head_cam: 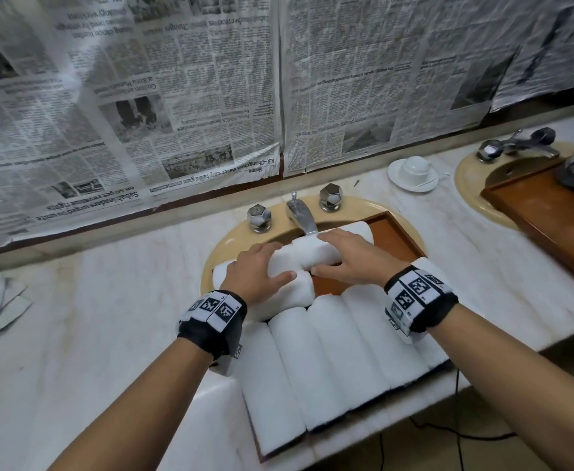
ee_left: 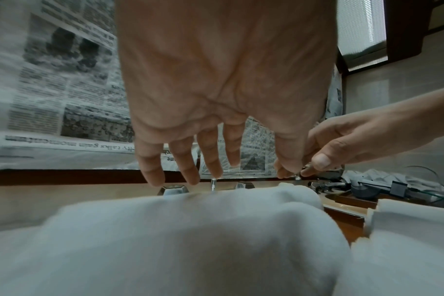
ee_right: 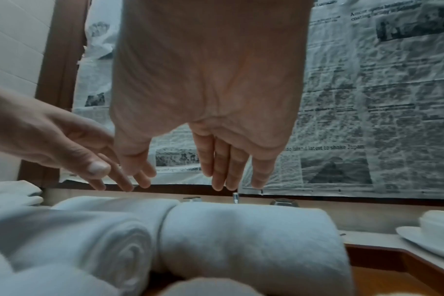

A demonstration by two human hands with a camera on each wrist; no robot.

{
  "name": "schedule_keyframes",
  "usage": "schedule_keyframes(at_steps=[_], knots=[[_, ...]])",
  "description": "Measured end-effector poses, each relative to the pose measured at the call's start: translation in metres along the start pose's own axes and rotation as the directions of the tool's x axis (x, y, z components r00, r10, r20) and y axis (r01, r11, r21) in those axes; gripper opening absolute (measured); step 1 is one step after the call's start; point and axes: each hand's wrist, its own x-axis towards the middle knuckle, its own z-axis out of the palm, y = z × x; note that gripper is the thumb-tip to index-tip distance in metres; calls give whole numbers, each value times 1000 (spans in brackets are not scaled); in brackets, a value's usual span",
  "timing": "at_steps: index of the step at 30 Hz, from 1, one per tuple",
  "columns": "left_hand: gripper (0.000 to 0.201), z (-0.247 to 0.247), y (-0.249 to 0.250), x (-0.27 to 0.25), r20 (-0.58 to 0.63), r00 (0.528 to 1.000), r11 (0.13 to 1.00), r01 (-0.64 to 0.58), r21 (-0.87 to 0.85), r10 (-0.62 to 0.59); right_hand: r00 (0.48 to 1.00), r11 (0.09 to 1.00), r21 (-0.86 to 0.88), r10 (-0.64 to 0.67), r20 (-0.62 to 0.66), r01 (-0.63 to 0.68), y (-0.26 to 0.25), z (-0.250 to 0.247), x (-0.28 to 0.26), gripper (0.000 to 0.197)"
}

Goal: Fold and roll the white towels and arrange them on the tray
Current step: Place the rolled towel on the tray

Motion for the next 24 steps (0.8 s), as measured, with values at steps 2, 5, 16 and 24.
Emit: schedule_keyframes(at_steps=[2,5,16,24], knots=[[68,-8,-13,-17,-28,999,999,27,-19,-27,1000,1000,4,-17,-2,17,-21,5,-5,79],[67,-26,-45,-50,-69,993,995,90,-47,-93,998,998,-4,-68,14,68,-56,15,-6,79],[65,-103,-229,-203,-210,912,936,346,-66,-352,968,966,-102,-225,111,236,-247,106,29,82],[65,-153,-368,-297,-230,853,881,470,-54,-469,954,963,-61,-252,162,264,-389,188,58,77]])
